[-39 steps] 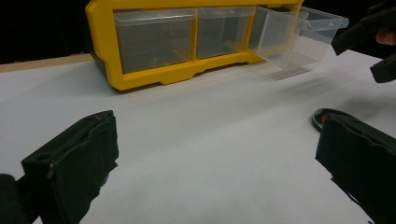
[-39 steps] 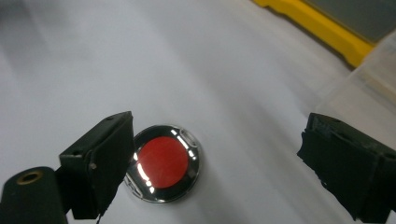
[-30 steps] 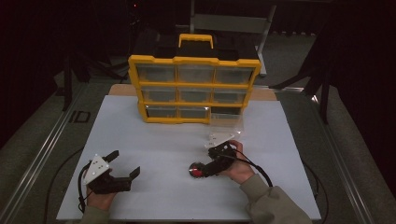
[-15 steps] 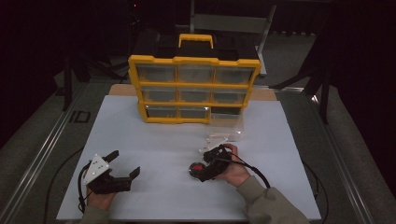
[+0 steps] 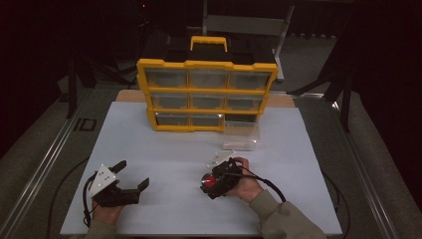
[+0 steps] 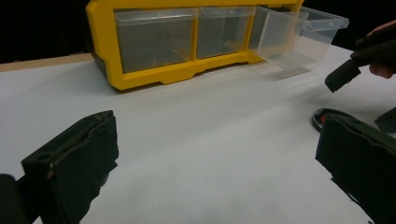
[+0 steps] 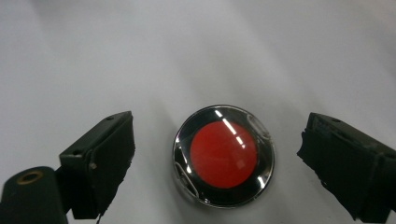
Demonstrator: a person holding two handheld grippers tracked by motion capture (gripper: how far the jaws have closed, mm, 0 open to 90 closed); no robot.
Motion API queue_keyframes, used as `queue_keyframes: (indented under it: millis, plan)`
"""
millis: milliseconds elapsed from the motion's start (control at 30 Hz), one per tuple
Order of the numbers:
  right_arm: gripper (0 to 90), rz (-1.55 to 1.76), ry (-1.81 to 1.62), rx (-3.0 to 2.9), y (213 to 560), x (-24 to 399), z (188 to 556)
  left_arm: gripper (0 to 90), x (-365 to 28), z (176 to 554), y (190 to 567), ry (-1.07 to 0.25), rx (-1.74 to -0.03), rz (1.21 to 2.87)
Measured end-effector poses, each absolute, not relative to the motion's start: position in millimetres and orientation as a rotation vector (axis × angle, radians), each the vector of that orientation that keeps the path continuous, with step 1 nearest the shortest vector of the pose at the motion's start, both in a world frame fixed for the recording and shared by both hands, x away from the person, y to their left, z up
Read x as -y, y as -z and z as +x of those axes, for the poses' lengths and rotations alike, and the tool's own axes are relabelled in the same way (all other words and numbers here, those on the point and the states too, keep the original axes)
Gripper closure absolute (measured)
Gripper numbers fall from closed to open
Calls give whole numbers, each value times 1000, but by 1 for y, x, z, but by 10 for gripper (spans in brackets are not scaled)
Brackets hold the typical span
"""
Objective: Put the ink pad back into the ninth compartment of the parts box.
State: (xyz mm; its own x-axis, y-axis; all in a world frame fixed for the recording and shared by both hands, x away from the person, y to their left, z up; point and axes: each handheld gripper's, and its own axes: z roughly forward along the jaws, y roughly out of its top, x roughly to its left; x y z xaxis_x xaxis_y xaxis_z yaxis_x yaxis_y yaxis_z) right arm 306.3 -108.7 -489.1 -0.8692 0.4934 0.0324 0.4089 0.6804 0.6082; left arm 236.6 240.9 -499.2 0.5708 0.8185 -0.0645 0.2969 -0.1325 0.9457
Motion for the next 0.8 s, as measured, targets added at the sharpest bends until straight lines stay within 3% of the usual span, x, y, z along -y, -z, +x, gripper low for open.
queue_keyframes:
  millis: [800]
  plan:
    - [142,693,-722,-2851,502,97,311,0,-241,237,499,-587,-936,1699]
